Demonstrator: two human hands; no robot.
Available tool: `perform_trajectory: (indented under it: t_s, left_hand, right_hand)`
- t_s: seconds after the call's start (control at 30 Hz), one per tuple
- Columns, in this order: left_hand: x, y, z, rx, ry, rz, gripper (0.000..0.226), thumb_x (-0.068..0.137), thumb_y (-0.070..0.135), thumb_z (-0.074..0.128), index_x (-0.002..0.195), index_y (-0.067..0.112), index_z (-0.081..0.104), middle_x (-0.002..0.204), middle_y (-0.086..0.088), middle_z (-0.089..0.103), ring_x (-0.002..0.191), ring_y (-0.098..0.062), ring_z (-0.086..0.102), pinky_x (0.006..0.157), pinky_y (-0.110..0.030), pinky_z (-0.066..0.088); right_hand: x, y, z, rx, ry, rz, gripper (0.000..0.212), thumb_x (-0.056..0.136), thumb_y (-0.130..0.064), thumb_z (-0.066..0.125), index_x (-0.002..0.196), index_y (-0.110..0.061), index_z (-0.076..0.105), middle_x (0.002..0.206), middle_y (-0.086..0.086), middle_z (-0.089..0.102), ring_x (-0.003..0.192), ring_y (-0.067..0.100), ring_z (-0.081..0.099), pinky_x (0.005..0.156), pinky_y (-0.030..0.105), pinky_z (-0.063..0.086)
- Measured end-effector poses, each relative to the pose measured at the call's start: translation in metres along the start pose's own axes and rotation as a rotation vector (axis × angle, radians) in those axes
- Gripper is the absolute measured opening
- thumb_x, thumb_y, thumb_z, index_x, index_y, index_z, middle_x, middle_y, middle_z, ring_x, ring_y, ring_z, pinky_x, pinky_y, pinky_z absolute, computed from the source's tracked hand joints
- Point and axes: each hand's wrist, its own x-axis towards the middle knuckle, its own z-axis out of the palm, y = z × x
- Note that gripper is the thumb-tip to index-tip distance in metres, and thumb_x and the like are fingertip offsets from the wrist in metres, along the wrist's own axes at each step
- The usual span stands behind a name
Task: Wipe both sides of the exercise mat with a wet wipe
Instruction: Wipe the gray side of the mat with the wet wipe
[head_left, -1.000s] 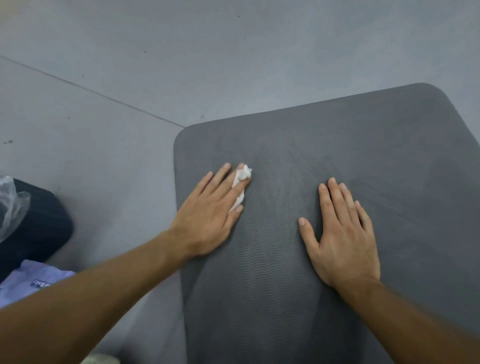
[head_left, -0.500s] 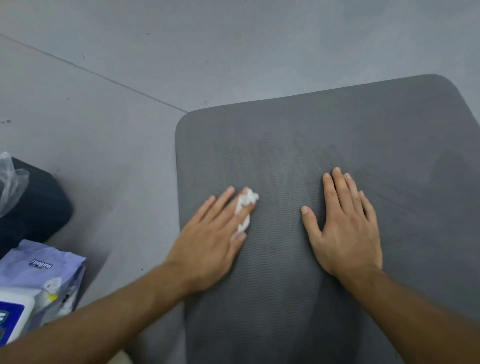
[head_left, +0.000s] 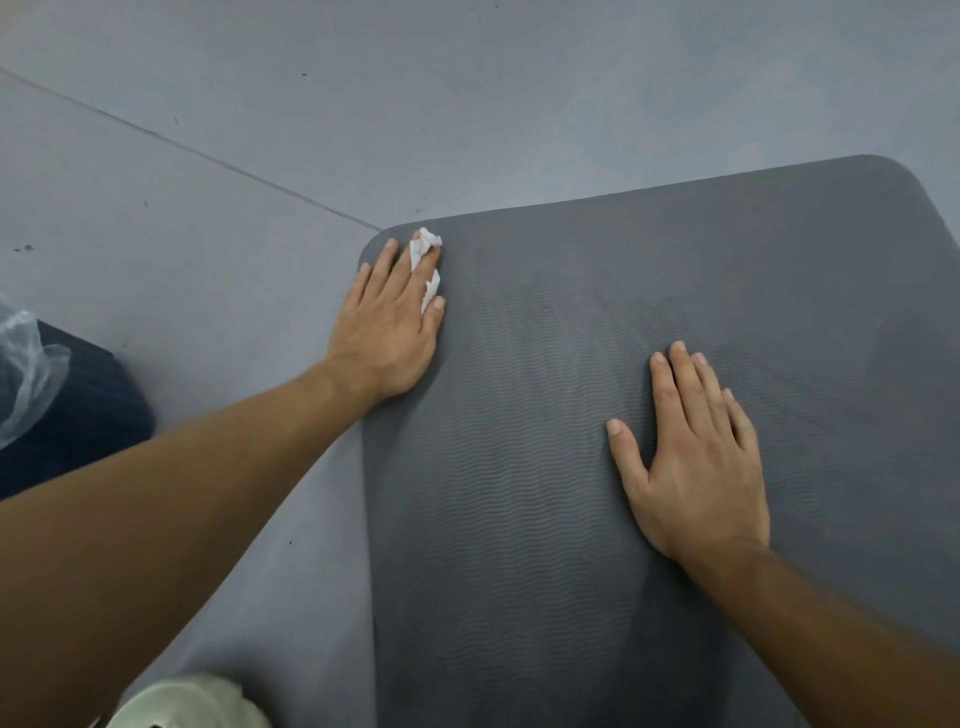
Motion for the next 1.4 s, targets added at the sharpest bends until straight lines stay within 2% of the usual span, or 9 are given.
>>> perform_trajectory:
  t_s: [0.23, 0.37, 0.53, 0.7, 0.87, 0.93, 1.1, 1.2, 1.4]
  left_hand:
    - [-0.082, 0.011, 0.014, 0.063, -0.042, 0.232, 0.062, 0.109, 0.044, 0.016, 0.166, 0.023, 0.005, 0.174, 0.006, 0.001, 0.16, -0.015, -0.006, 0.13, -0.043, 0.008]
    - [-0.148, 0.019, 0.027, 0.142, -0.073, 0.4, 0.062, 0.11, 0.04, 0.026, 0.166, 0.018, 0.011, 0.174, 0.0, 0.006, 0.16, -0.021, 0.002, 0.127, -0.044, 0.014]
    - [-0.207, 0.024, 0.038, 0.204, -0.121, 0.58, 0.066, 0.101, 0.041, 0.048, 0.162, 0.018, 0.033, 0.173, -0.002, 0.015, 0.159, -0.027, 0.014, 0.123, -0.045, 0.02]
    - [-0.187, 0.017, 0.03, 0.16, -0.084, 0.481, 0.065, 0.107, 0.039, 0.037, 0.166, 0.021, 0.016, 0.173, 0.004, 0.012, 0.16, -0.022, 0.01, 0.125, -0.042, 0.016]
    - [-0.127, 0.001, 0.021, 0.083, -0.046, 0.222, 0.061, 0.11, 0.041, 0.022, 0.166, 0.026, 0.004, 0.173, 0.01, 0.006, 0.16, -0.013, -0.001, 0.127, -0.042, 0.012]
    - [-0.108, -0.004, 0.018, 0.07, -0.049, 0.185, 0.061, 0.11, 0.043, 0.018, 0.166, 0.029, -0.001, 0.173, 0.013, -0.001, 0.159, -0.01, -0.008, 0.128, -0.039, 0.006]
    - [-0.086, -0.006, 0.014, 0.048, -0.038, 0.195, 0.061, 0.108, 0.046, 0.013, 0.166, 0.031, -0.001, 0.173, 0.014, -0.003, 0.158, -0.007, -0.011, 0.129, -0.034, -0.001]
    - [-0.054, -0.006, 0.01, 0.001, -0.011, 0.125, 0.063, 0.106, 0.049, 0.01, 0.166, 0.031, 0.001, 0.173, 0.011, 0.0, 0.158, -0.009, -0.009, 0.128, -0.033, -0.004]
    - [0.03, -0.012, -0.006, -0.026, 0.045, -0.033, 0.061, 0.109, 0.043, 0.019, 0.166, 0.024, 0.009, 0.174, 0.0, 0.008, 0.16, -0.024, 0.003, 0.129, -0.044, 0.005]
  right_hand:
    - [0.0, -0.001, 0.001, 0.009, 0.027, 0.0, 0.078, 0.104, -0.062, 0.023, 0.165, -0.015, 0.02, 0.173, 0.001, 0.014, 0.16, 0.015, 0.008, 0.129, 0.043, 0.016]
    - [0.0, -0.001, 0.001, 0.002, 0.024, 0.002, 0.078, 0.104, -0.062, 0.022, 0.165, -0.015, 0.02, 0.173, 0.0, 0.014, 0.16, 0.014, 0.007, 0.129, 0.043, 0.016]
    - [0.0, -0.002, 0.001, 0.009, 0.028, -0.001, 0.077, 0.104, -0.063, 0.022, 0.165, -0.016, 0.02, 0.173, 0.0, 0.014, 0.16, 0.014, 0.006, 0.129, 0.043, 0.015]
    - [0.0, -0.002, 0.0, 0.003, 0.021, 0.006, 0.077, 0.103, -0.063, 0.021, 0.165, -0.017, 0.018, 0.173, -0.001, 0.012, 0.16, 0.012, 0.004, 0.129, 0.043, 0.015]
    - [0.0, -0.002, 0.001, 0.002, 0.019, 0.006, 0.077, 0.103, -0.062, 0.022, 0.165, -0.016, 0.019, 0.173, -0.001, 0.013, 0.16, 0.013, 0.006, 0.129, 0.044, 0.016]
    - [0.001, -0.002, 0.001, 0.001, 0.015, 0.007, 0.077, 0.103, -0.062, 0.022, 0.165, -0.016, 0.019, 0.173, -0.001, 0.012, 0.16, 0.013, 0.005, 0.129, 0.044, 0.015]
    - [0.0, -0.001, 0.0, -0.011, 0.004, 0.006, 0.077, 0.104, -0.062, 0.022, 0.166, -0.016, 0.018, 0.174, -0.001, 0.011, 0.16, 0.013, 0.004, 0.13, 0.042, 0.013]
    - [0.0, -0.001, 0.0, -0.012, 0.001, 0.005, 0.077, 0.104, -0.063, 0.021, 0.166, -0.016, 0.017, 0.174, -0.001, 0.01, 0.16, 0.013, 0.003, 0.13, 0.041, 0.011]
    - [0.001, 0.0, 0.001, 0.006, 0.006, -0.001, 0.077, 0.104, -0.063, 0.022, 0.166, -0.016, 0.018, 0.174, 0.0, 0.011, 0.16, 0.014, 0.004, 0.13, 0.042, 0.013]
